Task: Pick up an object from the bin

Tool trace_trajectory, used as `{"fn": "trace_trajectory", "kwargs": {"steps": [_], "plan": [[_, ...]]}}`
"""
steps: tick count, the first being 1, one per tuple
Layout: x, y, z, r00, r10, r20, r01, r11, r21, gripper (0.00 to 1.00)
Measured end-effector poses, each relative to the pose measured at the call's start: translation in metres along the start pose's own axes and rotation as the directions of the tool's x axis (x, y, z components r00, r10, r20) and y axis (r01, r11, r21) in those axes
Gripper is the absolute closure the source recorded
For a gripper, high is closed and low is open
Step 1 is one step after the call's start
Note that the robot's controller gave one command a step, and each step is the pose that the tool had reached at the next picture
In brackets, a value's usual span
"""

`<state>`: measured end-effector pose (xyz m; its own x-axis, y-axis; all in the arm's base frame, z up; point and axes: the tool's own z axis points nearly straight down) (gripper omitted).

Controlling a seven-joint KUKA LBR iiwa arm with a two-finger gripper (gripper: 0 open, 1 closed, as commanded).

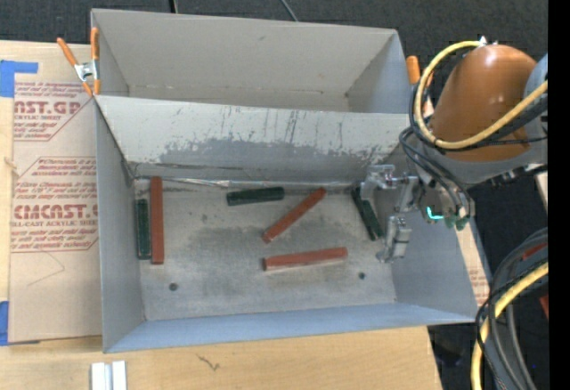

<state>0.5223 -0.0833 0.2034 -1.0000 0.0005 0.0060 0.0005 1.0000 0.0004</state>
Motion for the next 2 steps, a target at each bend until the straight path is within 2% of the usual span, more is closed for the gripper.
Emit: {"fn": "trace_trajectory", "kwargs": {"steps": [1, 2], "plan": [[-0.002, 0.0, -0.004, 1.0, -0.001, 0.008, 0.001, 1.0, 0.001, 0.0], [0.007, 0.038, 0.069, 1.0, 0.006, 0.012, -0.006, 1.0, 0.0, 0.0]]}}
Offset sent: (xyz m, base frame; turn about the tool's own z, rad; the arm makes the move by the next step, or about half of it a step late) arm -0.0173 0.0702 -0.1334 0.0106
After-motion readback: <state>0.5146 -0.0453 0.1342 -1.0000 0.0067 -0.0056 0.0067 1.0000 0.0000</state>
